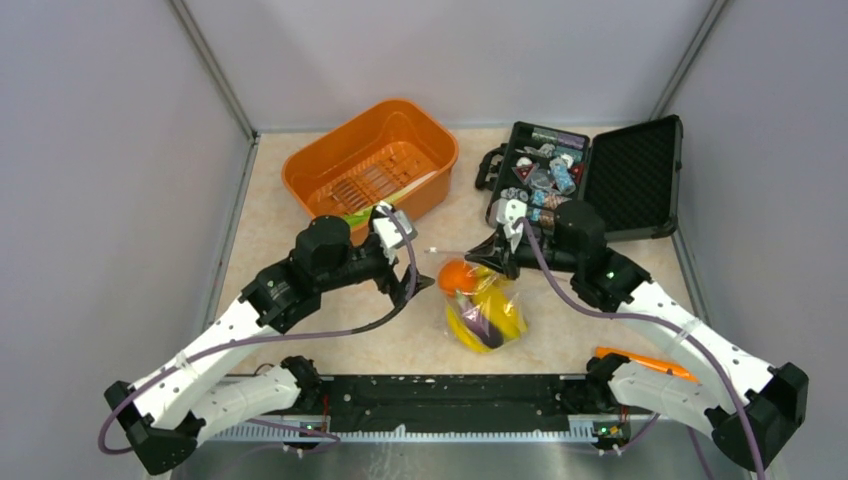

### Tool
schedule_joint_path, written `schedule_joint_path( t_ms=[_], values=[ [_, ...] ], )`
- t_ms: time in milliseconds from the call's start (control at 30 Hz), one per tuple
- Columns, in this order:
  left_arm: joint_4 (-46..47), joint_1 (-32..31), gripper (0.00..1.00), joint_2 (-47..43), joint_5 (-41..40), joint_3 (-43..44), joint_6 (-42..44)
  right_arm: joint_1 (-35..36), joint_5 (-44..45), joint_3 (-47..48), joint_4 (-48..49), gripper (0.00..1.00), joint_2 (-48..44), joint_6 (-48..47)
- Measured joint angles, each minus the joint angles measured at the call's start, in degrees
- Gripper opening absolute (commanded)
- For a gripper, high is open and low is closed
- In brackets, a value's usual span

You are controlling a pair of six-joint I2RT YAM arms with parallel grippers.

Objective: Place the food in the zip-top bag and seal the zipper
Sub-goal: Place the zipper food storage bag at the center of the board.

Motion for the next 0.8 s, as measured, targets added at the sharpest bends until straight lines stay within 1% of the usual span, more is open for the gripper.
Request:
schedule_joint_path(
  t_ms=[33,67,133,233,300,433,567,667,767,800],
  values=[
    [1.07,0.04,0.99,-1.09,-1.31,-1.38,-0.85,-0.02,1.70,-0.92,1.25,0.00,0.00,0.39],
    [2.38,0.04,0.99,-2.34,-2.71,-2.86,-1.75,-0.02,3.74,-1.99,2.38,0.05,0.00,0.87],
    [4.72,0.04,0.99,-4.98,-5.22,-5.57,-3.65,-0.02,9.03,-3.32,3.67,0.27,0.46,2.08],
    [7.96,0.04,0.99,-8.31,-9.07,-8.87,-6.23,-0.02,17.49,-3.43,5.68,0.54,2.19,4.24],
    [9.14,0.04,0.99,-9.92,-11.63,-10.49,-7.96,-0.04,22.47,-3.43,7.26,0.74,3.23,5.40],
    [10.16,0.07,0.99,-11.65,-16.90,-12.72,-10.97,-0.07,29.00,-3.43,10.58,0.79,2.80,8.00],
    [10.54,0.15,0.99,-13.14,-22.36,-14.25,-13.77,-0.07,35.23,-3.43,12.15,0.83,0.26,10.49],
    [11.02,0.20,0.99,-14.60,-26.40,-15.54,-16.22,-0.07,41.24,-4.42,13.73,0.87,-3.98,14.29],
    [11.50,0.24,0.99,-15.52,-29.03,-16.39,-18.34,-0.07,46.62,-9.20,17.53,0.88,-10.78,18.88],
    [11.78,0.26,0.99,-15.65,-29.97,-16.68,-19.26,-0.07,48.52,-12.15,19.34,0.89,-13.75,21.07]
  ],
)
